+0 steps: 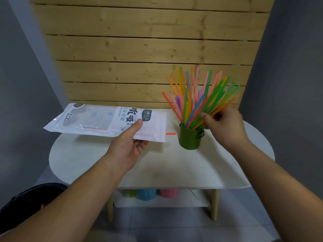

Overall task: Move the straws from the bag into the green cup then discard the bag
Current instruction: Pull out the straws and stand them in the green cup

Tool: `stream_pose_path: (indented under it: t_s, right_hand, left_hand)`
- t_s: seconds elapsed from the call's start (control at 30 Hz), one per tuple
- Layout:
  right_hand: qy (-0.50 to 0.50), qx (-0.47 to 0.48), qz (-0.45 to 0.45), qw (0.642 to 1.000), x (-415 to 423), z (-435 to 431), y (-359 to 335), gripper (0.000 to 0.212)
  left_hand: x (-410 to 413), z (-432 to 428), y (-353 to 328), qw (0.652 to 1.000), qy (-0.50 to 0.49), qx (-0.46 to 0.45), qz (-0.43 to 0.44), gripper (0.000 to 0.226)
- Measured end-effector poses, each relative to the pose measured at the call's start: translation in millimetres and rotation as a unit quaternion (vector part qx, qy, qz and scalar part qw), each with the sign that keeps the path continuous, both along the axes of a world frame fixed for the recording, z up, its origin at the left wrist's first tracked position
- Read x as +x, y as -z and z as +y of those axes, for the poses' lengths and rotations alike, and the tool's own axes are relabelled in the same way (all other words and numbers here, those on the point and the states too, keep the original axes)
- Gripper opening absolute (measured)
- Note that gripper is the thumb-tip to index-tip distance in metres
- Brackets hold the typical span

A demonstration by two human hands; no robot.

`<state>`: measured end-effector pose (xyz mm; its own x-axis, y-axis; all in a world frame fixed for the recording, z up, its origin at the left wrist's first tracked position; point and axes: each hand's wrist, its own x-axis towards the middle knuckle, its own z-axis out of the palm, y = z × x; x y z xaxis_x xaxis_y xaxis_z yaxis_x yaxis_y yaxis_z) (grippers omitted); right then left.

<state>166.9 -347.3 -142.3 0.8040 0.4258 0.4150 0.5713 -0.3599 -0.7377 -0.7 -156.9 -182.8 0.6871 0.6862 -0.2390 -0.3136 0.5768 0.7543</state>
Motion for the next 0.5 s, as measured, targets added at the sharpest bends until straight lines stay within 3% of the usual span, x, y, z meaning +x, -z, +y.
stream_pose_path:
  t_s: [0.33,0.43,0.5]
  right_hand:
    - [-0.026,0.026,0.056,0.998,-8.0,-7.3,16.2,0.012]
    - [0.029,-0.008,0.042,0.999,-10.0,-7.6,17.1,0.015]
    - [0.04,-0.049,0.13,0.989,-14.9,-8.5,17.7,0.023]
  left_hand:
    - [-0.3,-4.0,0.1,1.0,0.001,0.004,-0.007,0.03]
    - [-0.1,-4.0,-0.2,1.0,-0.001,0.003,-0.013,0.03]
    - [-0.1,-3.3,-0.9,1.0,-0.003,0.004,-0.019,0.029]
